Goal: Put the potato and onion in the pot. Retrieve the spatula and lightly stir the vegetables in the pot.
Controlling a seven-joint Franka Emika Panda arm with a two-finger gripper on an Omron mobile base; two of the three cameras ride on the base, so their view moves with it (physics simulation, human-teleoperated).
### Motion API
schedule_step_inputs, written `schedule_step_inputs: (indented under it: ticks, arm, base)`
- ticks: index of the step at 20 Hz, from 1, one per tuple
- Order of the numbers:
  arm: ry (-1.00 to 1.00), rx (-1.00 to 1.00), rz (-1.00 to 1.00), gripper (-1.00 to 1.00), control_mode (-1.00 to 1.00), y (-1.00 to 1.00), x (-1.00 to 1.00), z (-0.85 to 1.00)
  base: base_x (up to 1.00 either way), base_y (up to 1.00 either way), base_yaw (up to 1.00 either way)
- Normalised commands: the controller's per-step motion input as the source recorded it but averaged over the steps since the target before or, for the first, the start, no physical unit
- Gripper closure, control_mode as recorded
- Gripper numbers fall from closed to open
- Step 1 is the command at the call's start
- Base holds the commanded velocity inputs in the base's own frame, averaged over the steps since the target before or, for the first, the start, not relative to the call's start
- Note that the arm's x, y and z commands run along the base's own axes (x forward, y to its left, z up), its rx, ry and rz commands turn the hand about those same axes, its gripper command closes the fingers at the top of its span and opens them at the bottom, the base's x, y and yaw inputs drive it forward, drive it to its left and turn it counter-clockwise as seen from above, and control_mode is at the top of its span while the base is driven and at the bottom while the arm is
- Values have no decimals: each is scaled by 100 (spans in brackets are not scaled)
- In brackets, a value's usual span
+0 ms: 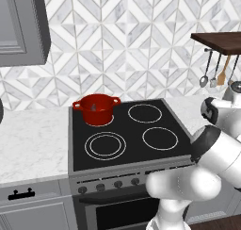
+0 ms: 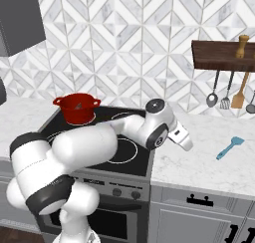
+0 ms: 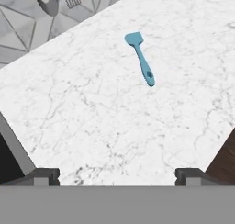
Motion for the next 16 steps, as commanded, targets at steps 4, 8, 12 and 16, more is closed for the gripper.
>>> schedule_step_inputs:
  ticks: [4, 8, 12, 16]
  arm:
    - [0, 0, 0, -100, -100, -40, -1, -3]
    - [0, 0, 0, -100, -100, -48, 0, -1]
    - [0, 0, 0, -100, -100, -52, 0, -10]
    - [0, 0, 0, -100, -100, -48, 0, -22]
  base:
    - [0, 0, 0]
    - [0, 0, 0]
    - [0, 0, 0]
    - [0, 0, 0]
